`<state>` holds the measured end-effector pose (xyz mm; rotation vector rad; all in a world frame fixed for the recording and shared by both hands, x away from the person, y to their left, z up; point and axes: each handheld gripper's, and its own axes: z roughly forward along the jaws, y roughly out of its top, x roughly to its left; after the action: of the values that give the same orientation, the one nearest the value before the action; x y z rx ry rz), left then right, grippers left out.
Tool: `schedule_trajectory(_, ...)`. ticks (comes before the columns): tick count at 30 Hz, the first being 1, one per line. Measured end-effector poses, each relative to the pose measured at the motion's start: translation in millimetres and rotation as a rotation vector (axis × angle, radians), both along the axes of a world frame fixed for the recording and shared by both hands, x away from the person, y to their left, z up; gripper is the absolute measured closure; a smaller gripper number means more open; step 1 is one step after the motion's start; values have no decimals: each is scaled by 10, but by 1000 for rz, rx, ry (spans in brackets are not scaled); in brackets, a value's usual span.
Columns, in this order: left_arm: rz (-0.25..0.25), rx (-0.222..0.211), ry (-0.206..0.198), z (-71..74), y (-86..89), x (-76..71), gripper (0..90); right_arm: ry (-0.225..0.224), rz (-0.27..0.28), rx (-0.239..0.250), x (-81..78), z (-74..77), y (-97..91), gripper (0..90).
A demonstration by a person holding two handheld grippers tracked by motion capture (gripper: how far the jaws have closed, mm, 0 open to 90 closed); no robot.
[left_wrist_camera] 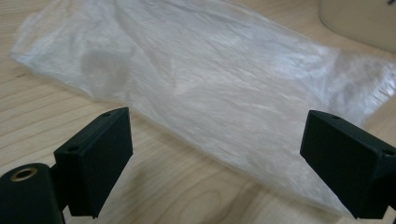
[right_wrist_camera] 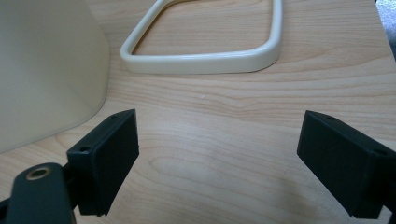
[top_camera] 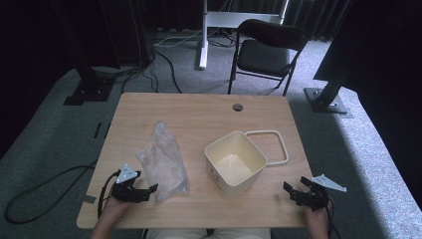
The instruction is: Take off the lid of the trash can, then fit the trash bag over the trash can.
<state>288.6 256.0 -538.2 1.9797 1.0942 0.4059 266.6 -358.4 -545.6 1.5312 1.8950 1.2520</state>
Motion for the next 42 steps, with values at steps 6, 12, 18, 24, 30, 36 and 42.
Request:
schedule_trajectory(6,80,10,-13,34,34,87,97,-2,7,8,-24,-11,6,123)
schedule_trajectory(12,123,19,-28,123,149,304,97,-2,20,23,-31,-15,-1,124)
schedule_trajectory(18,138,43,31,36,242,552,98,14,36,15,-10,-18,11,124)
schedule_trajectory(24,171,63,68,-38,233,692,97,32,40,7,30,-22,26,124)
schedule_trajectory(30,196,75,82,-47,228,752,98,24,34,29,-3,-22,-3,124)
schedule_trajectory(36,175,100,70,-53,187,761,98,28,37,25,8,-22,5,124)
schedule_trajectory(42,168,167,54,-55,78,746,131,23,22,22,9,-22,5,124)
